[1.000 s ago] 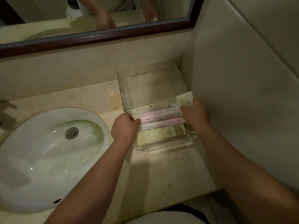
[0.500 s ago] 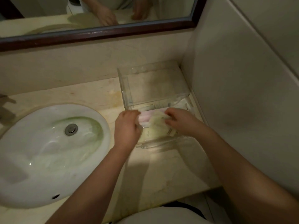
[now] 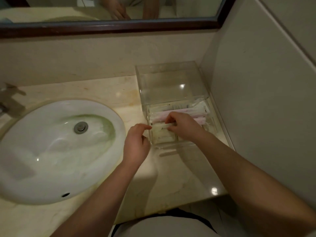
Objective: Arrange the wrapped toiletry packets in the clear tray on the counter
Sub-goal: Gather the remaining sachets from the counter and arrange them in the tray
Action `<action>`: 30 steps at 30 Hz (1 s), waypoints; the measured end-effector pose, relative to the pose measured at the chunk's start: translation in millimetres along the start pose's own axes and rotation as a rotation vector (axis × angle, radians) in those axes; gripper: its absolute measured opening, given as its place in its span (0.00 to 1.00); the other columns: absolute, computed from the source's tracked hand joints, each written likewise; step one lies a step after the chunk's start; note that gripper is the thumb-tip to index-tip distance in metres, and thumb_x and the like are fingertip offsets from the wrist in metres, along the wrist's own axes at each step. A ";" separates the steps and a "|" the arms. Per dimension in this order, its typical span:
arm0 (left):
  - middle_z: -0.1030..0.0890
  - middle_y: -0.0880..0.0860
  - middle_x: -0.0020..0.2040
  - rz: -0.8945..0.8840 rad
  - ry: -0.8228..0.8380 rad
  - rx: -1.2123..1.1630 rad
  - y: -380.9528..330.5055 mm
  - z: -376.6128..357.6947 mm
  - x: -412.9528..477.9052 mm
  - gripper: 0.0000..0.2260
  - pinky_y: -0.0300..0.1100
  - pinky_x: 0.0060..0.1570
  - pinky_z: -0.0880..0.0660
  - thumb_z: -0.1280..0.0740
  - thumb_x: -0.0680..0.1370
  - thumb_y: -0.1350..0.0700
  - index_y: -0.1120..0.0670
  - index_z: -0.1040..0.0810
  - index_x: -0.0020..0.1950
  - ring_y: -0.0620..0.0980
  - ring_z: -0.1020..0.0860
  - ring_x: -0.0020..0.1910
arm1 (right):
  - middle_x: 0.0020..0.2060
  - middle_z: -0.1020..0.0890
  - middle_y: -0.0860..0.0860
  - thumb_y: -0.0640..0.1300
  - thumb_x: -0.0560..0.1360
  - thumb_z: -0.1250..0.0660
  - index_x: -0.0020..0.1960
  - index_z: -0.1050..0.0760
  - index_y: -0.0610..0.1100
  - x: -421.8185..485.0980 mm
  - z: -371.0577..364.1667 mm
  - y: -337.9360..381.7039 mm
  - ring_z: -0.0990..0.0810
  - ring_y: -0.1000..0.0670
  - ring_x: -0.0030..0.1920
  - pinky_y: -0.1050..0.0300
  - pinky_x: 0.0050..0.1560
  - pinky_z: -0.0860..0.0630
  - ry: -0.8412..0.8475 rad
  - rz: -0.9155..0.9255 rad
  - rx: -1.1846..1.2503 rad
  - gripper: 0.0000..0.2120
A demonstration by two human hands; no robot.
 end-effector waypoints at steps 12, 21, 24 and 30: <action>0.17 0.48 0.49 0.547 0.267 -0.762 -12.5 5.5 24.7 0.12 0.40 0.35 0.29 0.40 0.78 0.44 0.48 0.21 0.54 0.43 0.22 0.36 | 0.54 0.19 0.59 0.38 0.73 0.29 0.41 0.21 0.53 -41.0 29.9 26.9 0.23 0.64 0.56 0.71 0.57 0.29 -0.136 0.146 0.396 0.09; 0.16 0.57 0.52 0.651 0.288 -1.044 -34.7 -8.2 28.3 0.14 0.46 0.42 0.19 0.31 0.73 0.69 0.59 0.22 0.58 0.57 0.17 0.51 | 0.61 0.21 0.52 0.38 0.77 0.35 0.57 0.25 0.43 -67.1 19.7 2.2 0.20 0.49 0.59 0.50 0.57 0.22 -0.105 -0.116 0.796 0.10; 0.16 0.58 0.52 0.700 0.241 -1.080 -38.4 -13.0 23.9 0.12 0.47 0.43 0.18 0.32 0.73 0.70 0.60 0.21 0.55 0.56 0.16 0.50 | 0.46 0.15 0.49 0.41 0.76 0.31 0.57 0.24 0.44 -69.3 9.4 -0.7 0.15 0.52 0.45 0.54 0.49 0.18 -0.048 -0.149 0.660 0.11; 0.15 0.58 0.48 0.711 0.184 -0.997 -35.2 -6.9 17.1 0.08 0.48 0.45 0.19 0.34 0.76 0.67 0.60 0.22 0.53 0.54 0.16 0.45 | 0.37 0.17 0.53 0.38 0.74 0.31 0.51 0.20 0.42 -58.3 13.9 -6.7 0.20 0.60 0.33 0.68 0.35 0.25 -0.157 -0.181 0.616 0.06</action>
Point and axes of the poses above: each hand's wrist, its own x-axis towards the middle knuckle, its own z-axis out of the back of the hand, y = z × x, the point moved 2 cm from there along x, towards the middle knuckle
